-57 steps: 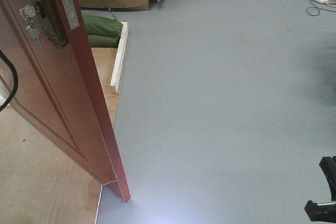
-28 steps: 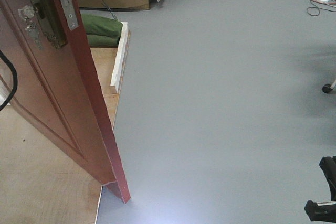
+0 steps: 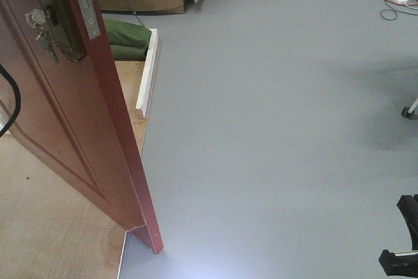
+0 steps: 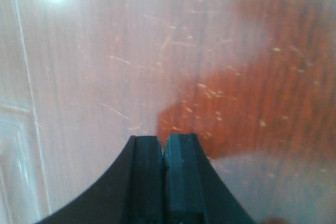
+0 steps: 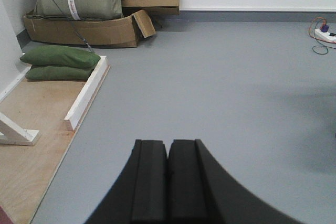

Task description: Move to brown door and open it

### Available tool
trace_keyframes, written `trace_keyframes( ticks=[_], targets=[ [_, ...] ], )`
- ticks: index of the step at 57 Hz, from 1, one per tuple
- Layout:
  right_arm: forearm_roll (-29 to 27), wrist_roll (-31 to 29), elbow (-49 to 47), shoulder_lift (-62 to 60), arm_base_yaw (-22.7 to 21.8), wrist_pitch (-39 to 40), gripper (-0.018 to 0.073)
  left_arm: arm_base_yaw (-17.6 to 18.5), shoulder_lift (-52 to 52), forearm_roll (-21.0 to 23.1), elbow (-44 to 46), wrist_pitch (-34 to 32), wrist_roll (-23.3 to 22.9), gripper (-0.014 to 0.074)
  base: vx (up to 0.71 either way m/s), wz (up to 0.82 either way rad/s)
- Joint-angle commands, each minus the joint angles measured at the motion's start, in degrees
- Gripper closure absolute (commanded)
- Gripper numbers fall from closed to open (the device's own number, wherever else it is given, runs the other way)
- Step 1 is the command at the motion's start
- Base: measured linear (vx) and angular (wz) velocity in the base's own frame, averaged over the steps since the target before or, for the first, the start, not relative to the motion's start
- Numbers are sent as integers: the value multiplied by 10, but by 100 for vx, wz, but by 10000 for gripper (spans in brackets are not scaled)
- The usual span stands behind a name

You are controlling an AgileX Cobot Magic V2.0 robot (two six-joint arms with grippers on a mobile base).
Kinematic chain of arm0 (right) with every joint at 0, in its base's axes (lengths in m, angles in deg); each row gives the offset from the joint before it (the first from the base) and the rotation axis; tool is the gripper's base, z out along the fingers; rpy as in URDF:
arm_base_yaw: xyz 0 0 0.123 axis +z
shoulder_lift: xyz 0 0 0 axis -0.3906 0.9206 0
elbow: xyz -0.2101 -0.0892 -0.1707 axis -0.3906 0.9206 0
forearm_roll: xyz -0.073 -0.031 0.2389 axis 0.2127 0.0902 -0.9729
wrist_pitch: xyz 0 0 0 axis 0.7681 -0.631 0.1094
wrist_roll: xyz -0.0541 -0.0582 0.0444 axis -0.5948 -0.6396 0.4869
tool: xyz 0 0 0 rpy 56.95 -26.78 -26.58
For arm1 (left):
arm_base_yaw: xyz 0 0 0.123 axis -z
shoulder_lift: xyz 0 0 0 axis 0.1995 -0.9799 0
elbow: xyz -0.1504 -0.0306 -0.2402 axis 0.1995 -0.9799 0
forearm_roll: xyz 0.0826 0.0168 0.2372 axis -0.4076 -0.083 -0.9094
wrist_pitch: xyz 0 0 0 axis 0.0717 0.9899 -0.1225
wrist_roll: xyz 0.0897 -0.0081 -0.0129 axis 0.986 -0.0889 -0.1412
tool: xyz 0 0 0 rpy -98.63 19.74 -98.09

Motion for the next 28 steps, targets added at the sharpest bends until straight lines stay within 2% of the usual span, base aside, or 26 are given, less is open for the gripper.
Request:
trace_keyframes(
  ticks=[1, 28],
  targets=[
    [2, -4, 2, -3, 1, 45, 559, 6, 13, 26, 21, 15, -3, 530, 6, -3],
    [2, -4, 2, -3, 1, 45, 559, 6, 13, 26, 21, 15, -3, 530, 9, -4]
  ],
)
